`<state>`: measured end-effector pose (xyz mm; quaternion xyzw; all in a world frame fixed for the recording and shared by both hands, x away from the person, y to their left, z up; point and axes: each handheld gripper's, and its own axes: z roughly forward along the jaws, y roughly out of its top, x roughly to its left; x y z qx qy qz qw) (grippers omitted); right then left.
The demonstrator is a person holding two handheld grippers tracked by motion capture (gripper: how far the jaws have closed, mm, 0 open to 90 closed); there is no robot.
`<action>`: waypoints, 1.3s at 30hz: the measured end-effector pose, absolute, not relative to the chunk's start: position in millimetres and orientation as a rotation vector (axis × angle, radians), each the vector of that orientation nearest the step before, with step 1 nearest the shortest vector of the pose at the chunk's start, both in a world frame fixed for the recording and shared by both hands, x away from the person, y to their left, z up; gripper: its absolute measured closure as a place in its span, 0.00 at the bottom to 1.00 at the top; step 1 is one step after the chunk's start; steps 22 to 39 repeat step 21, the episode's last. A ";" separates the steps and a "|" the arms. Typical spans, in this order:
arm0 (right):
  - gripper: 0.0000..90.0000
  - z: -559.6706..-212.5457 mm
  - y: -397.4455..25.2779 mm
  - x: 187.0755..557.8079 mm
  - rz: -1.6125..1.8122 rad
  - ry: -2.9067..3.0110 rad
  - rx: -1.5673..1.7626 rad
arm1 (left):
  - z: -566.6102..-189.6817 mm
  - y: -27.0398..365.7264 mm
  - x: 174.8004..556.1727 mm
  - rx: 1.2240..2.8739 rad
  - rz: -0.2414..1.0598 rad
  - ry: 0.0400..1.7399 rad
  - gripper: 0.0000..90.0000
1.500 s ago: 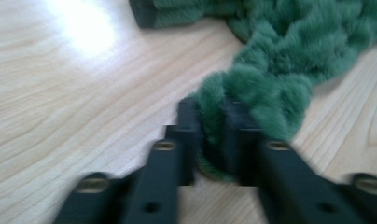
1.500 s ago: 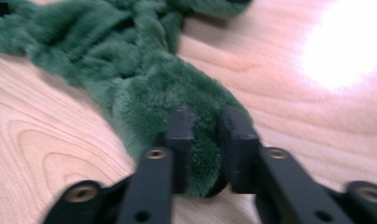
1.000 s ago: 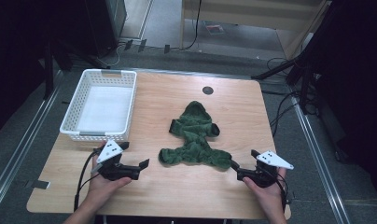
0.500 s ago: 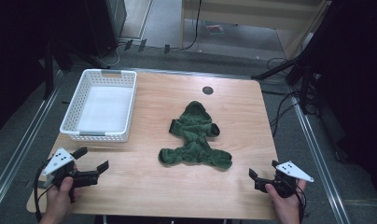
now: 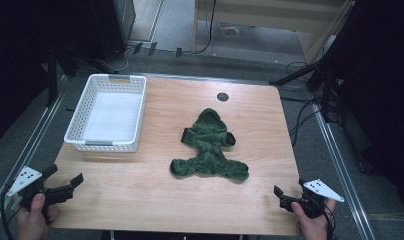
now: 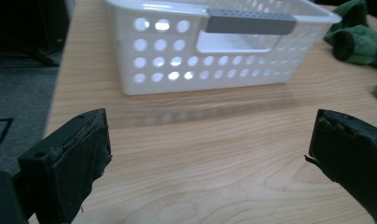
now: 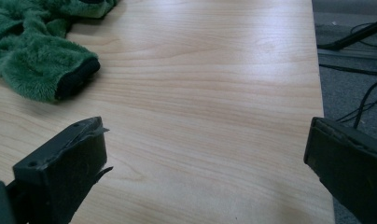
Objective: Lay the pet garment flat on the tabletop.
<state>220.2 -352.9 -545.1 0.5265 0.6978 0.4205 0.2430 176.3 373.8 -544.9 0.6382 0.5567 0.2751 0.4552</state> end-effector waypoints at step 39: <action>0.00 -547.0 -350.7 216.8 1.134 1.914 1.415 | -551.5 369.0 179.3 1.640 0.668 1.359 0.00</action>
